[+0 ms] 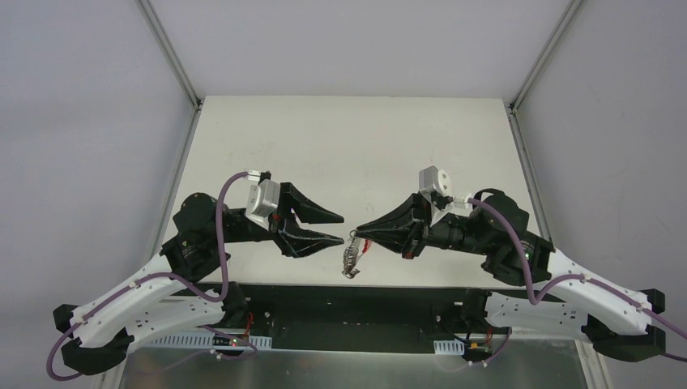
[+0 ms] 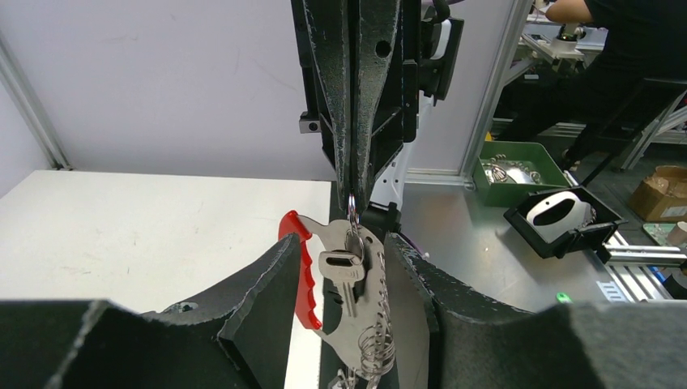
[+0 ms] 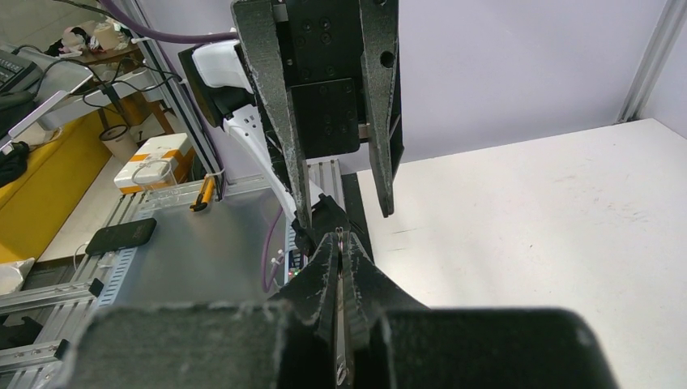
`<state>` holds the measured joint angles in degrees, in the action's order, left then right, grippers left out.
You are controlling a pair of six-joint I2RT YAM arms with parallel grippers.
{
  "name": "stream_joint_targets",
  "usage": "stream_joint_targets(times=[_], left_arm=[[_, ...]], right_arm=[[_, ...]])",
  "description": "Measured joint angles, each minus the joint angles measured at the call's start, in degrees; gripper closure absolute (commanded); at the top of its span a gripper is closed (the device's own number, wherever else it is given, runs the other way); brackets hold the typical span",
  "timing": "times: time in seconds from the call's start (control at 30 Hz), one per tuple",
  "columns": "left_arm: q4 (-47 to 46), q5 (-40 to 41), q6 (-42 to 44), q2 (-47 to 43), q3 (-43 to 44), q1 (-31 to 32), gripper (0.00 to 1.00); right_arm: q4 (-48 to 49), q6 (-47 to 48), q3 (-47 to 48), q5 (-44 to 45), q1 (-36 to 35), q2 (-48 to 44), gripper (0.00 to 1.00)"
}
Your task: Put the keys on the keyring
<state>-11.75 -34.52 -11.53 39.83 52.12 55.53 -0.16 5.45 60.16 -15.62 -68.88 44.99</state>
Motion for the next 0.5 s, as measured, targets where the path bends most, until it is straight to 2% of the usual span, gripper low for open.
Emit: stream_joint_targets(times=[0.5], left_arm=[[-0.28,-1.03,-0.07,1.05,0.00,0.00,0.58]], right_arm=[[3.13,-0.02,-0.28,0.02,0.00,0.76,1.00]])
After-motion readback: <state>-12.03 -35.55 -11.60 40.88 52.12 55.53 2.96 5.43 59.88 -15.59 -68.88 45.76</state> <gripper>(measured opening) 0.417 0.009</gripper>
